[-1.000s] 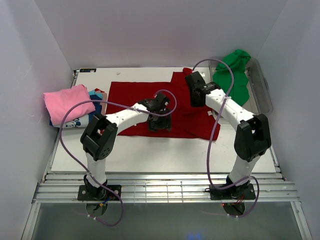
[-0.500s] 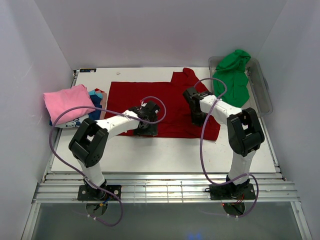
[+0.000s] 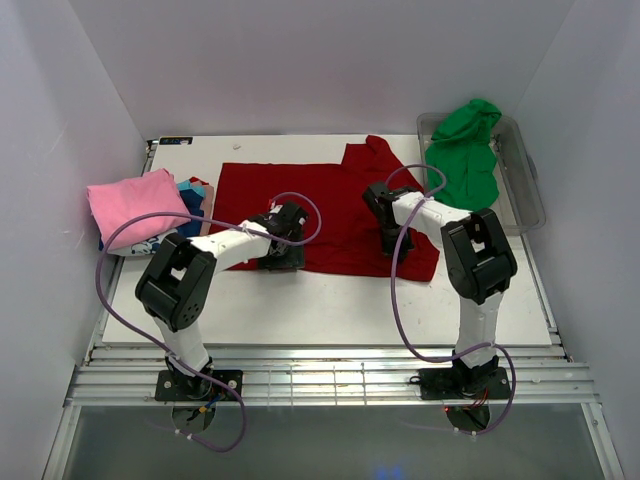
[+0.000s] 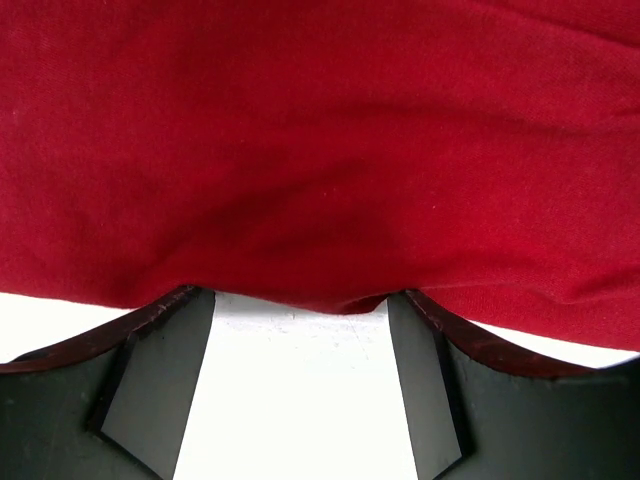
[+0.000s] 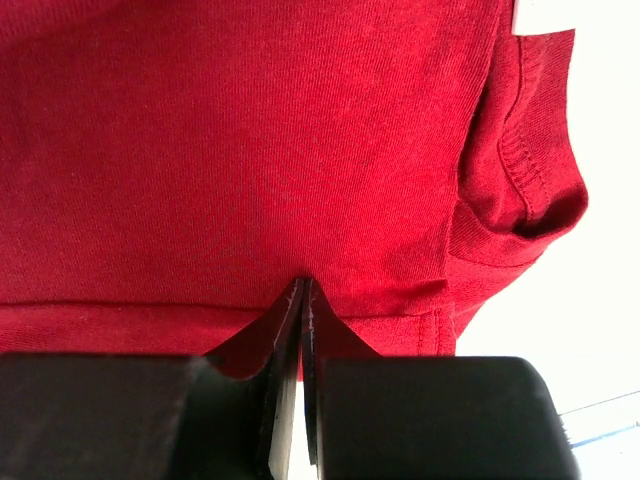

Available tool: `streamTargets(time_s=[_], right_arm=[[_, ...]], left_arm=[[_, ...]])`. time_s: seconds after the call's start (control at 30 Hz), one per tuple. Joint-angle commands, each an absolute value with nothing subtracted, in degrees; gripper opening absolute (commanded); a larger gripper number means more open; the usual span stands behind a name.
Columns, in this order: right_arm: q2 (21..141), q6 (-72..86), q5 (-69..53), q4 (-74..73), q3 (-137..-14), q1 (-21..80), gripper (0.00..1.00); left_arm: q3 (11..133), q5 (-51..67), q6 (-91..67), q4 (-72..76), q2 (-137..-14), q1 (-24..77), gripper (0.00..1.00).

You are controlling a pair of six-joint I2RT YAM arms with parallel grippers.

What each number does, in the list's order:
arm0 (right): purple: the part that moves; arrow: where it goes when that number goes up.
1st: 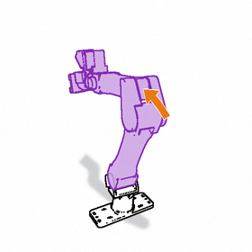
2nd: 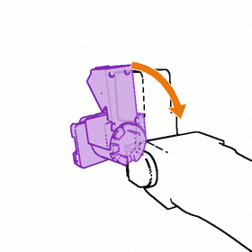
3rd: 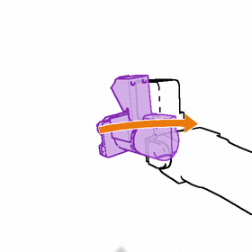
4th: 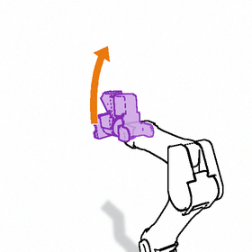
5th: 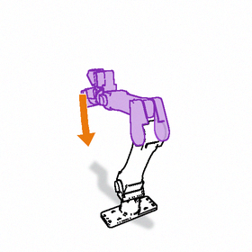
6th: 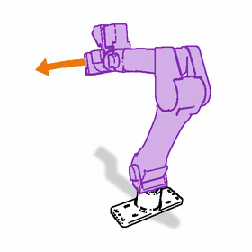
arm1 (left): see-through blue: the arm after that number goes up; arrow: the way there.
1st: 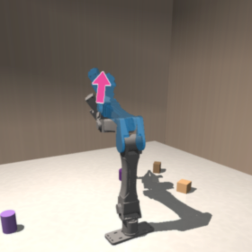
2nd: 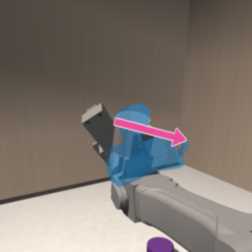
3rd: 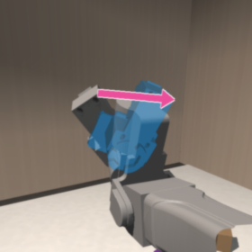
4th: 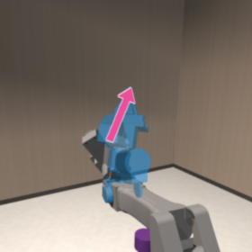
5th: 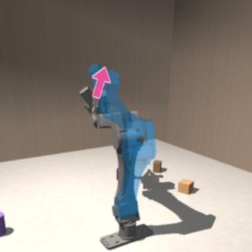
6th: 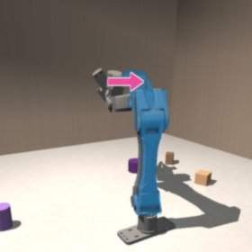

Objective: Fold and stack the t-shirts
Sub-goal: Fold the tshirt

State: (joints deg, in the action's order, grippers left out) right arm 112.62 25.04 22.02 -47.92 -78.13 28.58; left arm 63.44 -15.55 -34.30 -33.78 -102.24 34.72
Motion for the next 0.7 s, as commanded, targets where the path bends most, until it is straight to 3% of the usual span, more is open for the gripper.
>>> streamTargets(time_s=[0.0, 0.67], right_arm=[[114.3, 25.0, 23.4, -49.7, -79.4, 27.6, 0.08], [121.4, 16.9, 27.6, -50.6, -90.5, 22.5, 0.08]], left_arm=[[60.9, -16.9, -33.4, -32.7, -103.1, 33.7, 0.8], [52.5, -12.9, -33.9, -32.4, -98.4, 33.6, 0.8]])
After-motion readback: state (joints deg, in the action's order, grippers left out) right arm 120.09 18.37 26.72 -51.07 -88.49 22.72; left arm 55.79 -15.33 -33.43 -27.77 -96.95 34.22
